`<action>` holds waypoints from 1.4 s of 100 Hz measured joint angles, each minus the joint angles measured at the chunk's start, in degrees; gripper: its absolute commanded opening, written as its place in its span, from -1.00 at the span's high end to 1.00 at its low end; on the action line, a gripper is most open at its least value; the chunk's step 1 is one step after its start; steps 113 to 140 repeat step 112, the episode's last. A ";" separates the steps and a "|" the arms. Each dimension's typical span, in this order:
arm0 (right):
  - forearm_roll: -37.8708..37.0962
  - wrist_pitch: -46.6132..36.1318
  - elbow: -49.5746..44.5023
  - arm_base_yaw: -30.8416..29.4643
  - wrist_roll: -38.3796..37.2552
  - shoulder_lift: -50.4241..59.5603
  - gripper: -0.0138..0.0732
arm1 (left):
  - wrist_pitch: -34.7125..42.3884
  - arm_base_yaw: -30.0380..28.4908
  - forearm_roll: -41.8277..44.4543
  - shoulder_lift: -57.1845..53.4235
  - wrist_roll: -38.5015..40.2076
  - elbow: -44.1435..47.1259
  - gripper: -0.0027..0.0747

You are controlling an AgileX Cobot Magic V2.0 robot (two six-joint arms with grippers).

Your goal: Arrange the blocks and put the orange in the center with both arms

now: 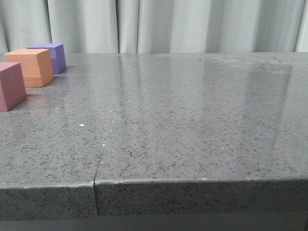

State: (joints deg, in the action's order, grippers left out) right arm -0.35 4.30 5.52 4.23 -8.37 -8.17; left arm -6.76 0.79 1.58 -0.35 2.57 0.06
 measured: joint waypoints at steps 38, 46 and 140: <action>-0.62 -2.23 -7.07 -2.28 0.16 8.62 0.65 | 0.12 0.00 0.00 0.00 0.00 0.00 0.98; -0.62 -2.18 -7.16 -2.28 0.16 8.74 0.65 | 0.09 0.00 0.00 0.00 0.00 0.00 0.98; -0.72 -1.09 -7.16 -2.32 0.28 8.74 0.65 | 0.09 0.00 0.00 0.00 0.00 0.00 0.98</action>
